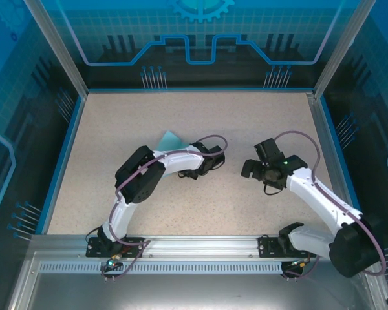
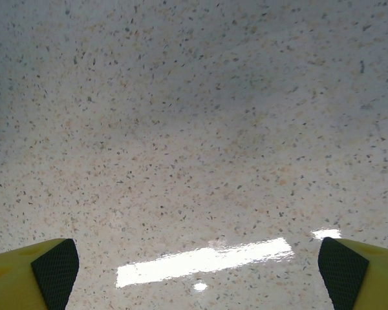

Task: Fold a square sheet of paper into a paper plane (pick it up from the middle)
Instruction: Turn over the paper at the center of the table.

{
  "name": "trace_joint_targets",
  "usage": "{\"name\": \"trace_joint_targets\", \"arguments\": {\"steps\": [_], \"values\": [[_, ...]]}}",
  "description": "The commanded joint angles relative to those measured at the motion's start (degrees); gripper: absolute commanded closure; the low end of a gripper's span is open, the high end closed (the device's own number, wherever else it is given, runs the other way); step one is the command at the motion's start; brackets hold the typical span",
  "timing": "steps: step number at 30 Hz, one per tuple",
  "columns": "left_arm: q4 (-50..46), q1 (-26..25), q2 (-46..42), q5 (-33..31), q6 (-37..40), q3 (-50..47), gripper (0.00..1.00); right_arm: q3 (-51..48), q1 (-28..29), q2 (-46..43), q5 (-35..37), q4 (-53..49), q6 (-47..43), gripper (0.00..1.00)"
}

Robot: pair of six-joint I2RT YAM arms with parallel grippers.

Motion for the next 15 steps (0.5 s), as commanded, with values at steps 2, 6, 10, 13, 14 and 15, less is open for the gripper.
{"name": "trace_joint_targets", "arguments": {"steps": [2, 6, 10, 13, 14, 15], "values": [[-0.4, -0.6, 0.0, 4.7, -3.1, 1.7, 0.72, -1.2, -2.9, -2.6, -3.3, -0.4, -3.2, 0.01], [-0.4, -0.6, -3.4, 8.5, -2.7, 2.4, 0.58, -0.1, -4.5, -2.0, -5.3, 0.1, -5.7, 0.01], [5.2, -0.7, -12.0, 19.0, -0.6, 0.0, 0.54, 2.5, -4.6, -0.3, -7.2, 0.6, -8.6, 0.0], [11.1, -0.3, -19.6, 28.3, -0.4, -3.7, 0.48, 3.8, -3.7, 0.6, -8.6, 1.7, -9.9, 0.01], [13.0, 0.0, -22.1, 30.9, -0.7, -5.2, 0.47, 3.8, -3.1, 1.0, -9.1, 2.2, -10.2, 0.01], [14.6, 0.5, -24.2, 32.5, -1.0, -6.6, 0.44, 5.6, -2.5, 1.5, -9.6, 2.7, -10.3, 0.01]]}}
